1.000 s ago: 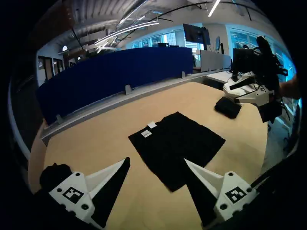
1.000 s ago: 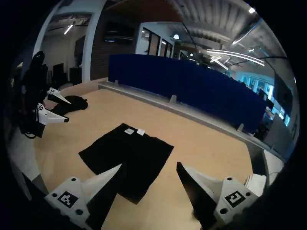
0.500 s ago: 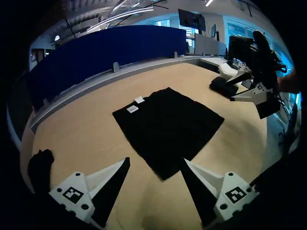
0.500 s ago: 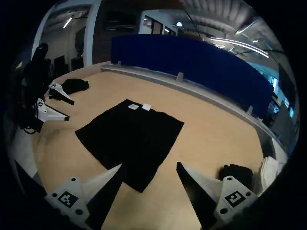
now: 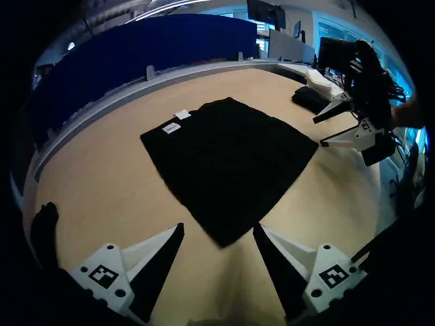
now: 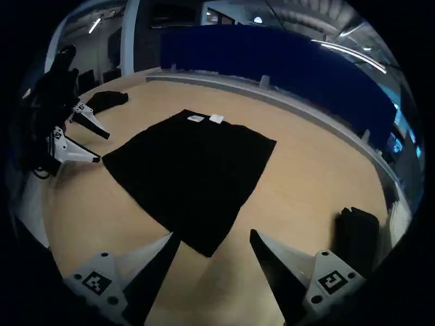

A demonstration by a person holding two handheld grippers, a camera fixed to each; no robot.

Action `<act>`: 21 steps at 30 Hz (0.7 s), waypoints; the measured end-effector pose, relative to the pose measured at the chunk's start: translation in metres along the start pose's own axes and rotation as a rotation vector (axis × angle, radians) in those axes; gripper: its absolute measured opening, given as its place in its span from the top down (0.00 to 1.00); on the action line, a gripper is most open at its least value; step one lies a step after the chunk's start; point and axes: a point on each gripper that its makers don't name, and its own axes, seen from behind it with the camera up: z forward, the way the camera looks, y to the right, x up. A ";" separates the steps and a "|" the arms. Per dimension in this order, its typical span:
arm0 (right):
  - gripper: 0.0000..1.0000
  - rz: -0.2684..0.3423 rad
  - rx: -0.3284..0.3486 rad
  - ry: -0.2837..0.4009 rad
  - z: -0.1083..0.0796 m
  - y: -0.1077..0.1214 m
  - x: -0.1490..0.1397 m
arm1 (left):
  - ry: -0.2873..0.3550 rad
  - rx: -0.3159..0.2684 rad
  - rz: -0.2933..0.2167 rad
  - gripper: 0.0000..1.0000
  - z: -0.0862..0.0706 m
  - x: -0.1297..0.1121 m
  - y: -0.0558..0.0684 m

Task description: Fold towel

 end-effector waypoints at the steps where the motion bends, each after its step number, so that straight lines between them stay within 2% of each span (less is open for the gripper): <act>1: 0.01 0.000 0.002 -0.002 0.001 -0.001 -0.002 | -0.006 -0.006 0.004 0.06 0.001 -0.002 0.002; 7: 0.01 -0.011 0.014 -0.020 0.006 -0.004 -0.011 | -0.041 -0.041 0.018 0.07 0.008 -0.011 0.014; 9: 0.05 -0.017 0.021 -0.029 0.007 -0.006 -0.015 | -0.052 -0.045 0.016 0.08 0.009 -0.013 0.016; 12: 0.11 -0.018 0.036 -0.036 0.009 -0.010 -0.018 | -0.055 -0.043 0.008 0.12 0.011 -0.014 0.017; 15: 0.19 -0.009 0.040 -0.034 0.010 -0.011 -0.017 | -0.072 -0.036 -0.003 0.20 0.014 -0.018 0.017; 21: 0.35 0.011 0.032 -0.037 0.010 -0.008 -0.020 | -0.076 -0.019 -0.014 0.28 0.015 -0.019 0.015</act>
